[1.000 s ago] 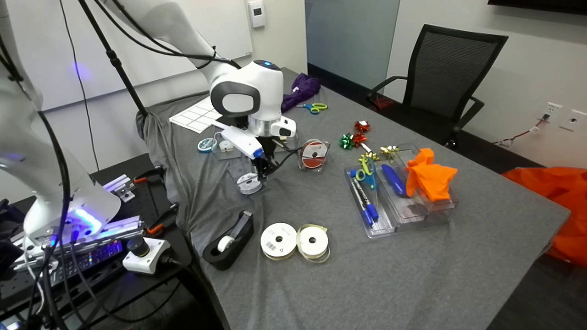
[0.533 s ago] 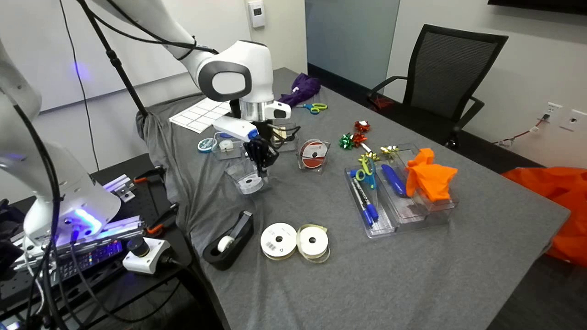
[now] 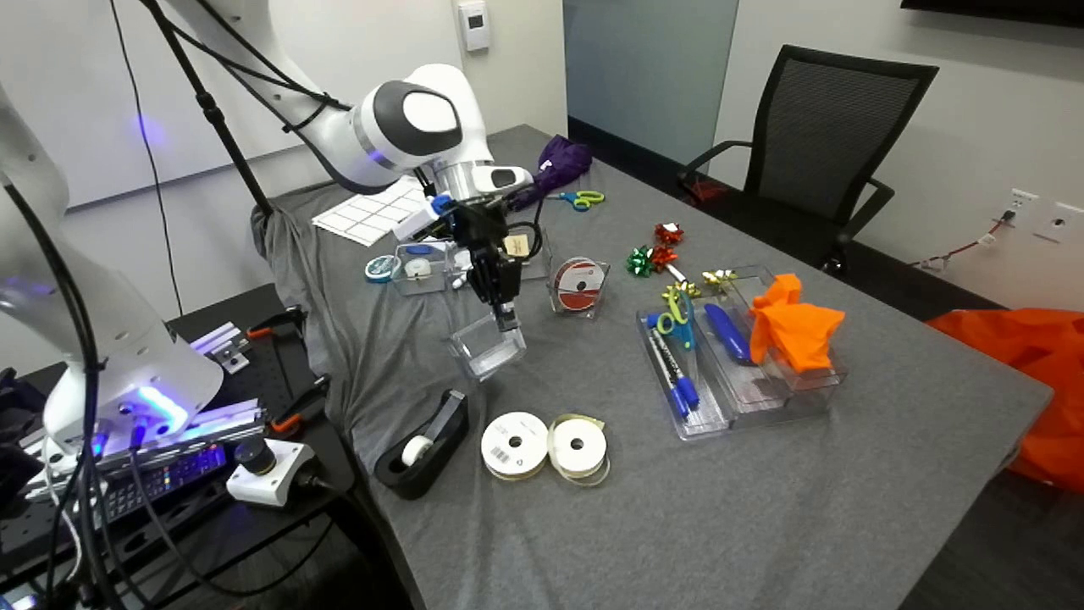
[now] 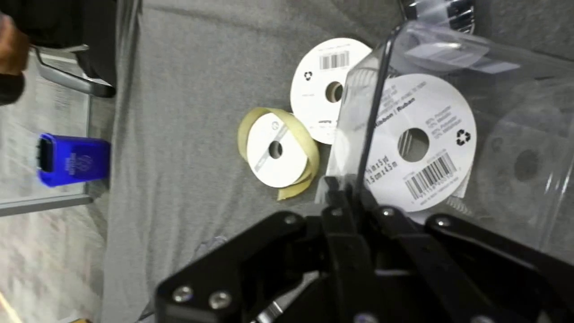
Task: Remove the white decorating ribbon from the stationary holder and put it on the table
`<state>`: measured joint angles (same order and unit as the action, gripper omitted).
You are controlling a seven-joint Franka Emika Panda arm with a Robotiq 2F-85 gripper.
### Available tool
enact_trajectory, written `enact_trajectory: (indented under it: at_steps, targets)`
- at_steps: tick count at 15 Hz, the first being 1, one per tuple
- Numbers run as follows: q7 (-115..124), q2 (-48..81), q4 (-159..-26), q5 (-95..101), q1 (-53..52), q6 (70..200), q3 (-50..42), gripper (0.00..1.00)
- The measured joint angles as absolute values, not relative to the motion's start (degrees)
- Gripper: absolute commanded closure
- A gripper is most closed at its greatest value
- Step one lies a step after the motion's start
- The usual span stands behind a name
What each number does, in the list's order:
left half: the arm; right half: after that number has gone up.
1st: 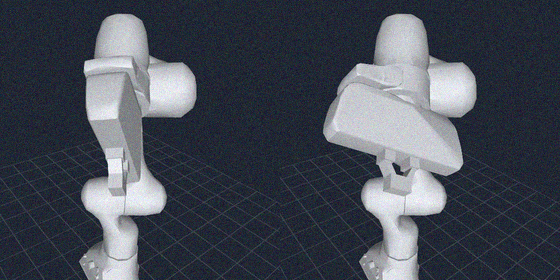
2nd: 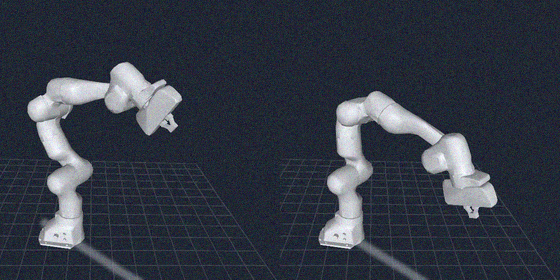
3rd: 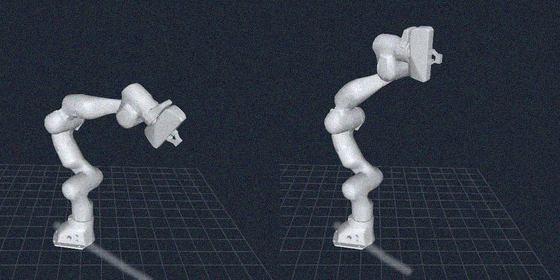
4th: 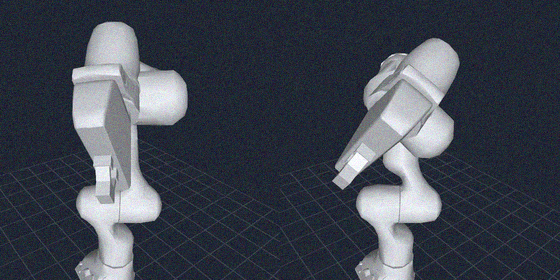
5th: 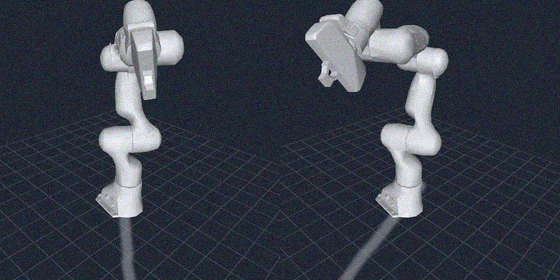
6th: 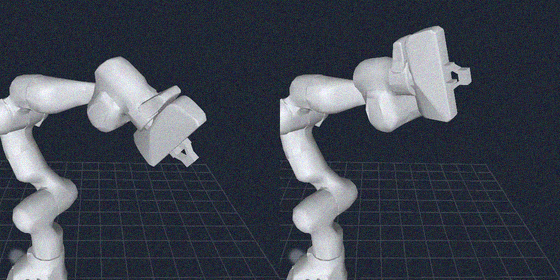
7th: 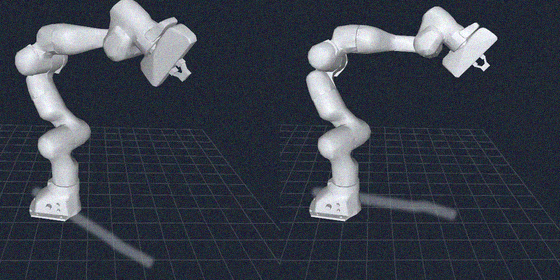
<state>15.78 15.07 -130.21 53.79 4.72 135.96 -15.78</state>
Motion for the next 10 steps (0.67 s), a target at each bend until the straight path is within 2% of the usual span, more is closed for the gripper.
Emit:
enact_trajectory:
  at_steps: [6, 10]
  targets:
    - [32.01, 19.65, -124.96, 59.57, 1.99, 118.97, -12.84, 0.98]
    - [34.56, 25.99, -119.73, 59.59, 2.07, 113.7, -12.04, 0.98]
